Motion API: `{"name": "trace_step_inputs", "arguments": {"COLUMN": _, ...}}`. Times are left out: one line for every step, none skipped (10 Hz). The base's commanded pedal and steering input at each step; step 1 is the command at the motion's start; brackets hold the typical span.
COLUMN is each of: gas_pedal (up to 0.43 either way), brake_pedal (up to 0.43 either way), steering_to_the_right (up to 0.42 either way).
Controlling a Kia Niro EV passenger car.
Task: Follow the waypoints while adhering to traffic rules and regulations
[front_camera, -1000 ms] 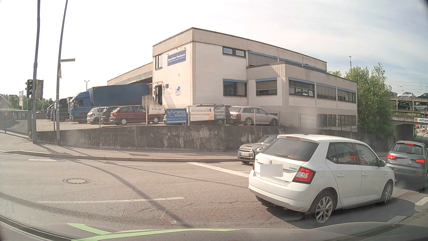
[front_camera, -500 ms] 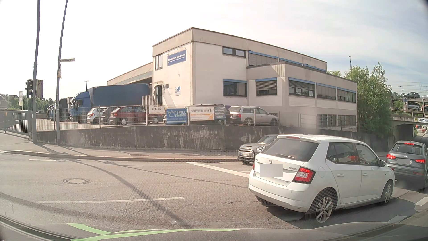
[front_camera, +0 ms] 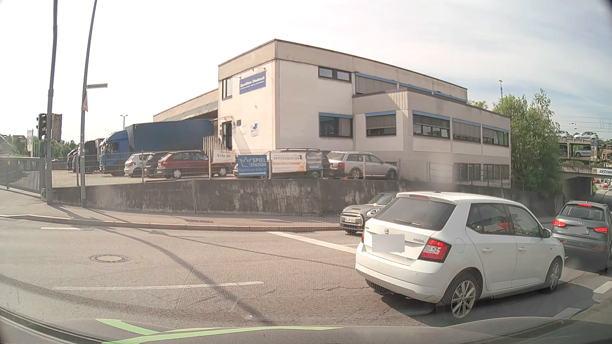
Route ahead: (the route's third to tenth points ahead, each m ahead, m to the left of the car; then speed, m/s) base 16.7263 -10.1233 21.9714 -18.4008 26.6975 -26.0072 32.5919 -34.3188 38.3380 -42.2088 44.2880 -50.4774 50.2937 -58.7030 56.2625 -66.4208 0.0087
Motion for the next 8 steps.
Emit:
{"name": "trace_step_inputs", "arguments": {"gas_pedal": 0.0, "brake_pedal": 0.305, "steering_to_the_right": 0.402}}
{"name": "trace_step_inputs", "arguments": {"gas_pedal": 0.0, "brake_pedal": 0.305, "steering_to_the_right": 0.402}}
{"name": "trace_step_inputs", "arguments": {"gas_pedal": 0.0, "brake_pedal": 0.305, "steering_to_the_right": 0.402}}
{"name": "trace_step_inputs", "arguments": {"gas_pedal": 0.0, "brake_pedal": 0.305, "steering_to_the_right": 0.402}}
{"name": "trace_step_inputs", "arguments": {"gas_pedal": 0.0, "brake_pedal": 0.305, "steering_to_the_right": 0.402}}
{"name": "trace_step_inputs", "arguments": {"gas_pedal": 0.0, "brake_pedal": 0.305, "steering_to_the_right": 0.402}}
{"name": "trace_step_inputs", "arguments": {"gas_pedal": 0.0, "brake_pedal": 0.305, "steering_to_the_right": 0.402}}
{"name": "trace_step_inputs", "arguments": {"gas_pedal": 0.0, "brake_pedal": 0.305, "steering_to_the_right": 0.402}}
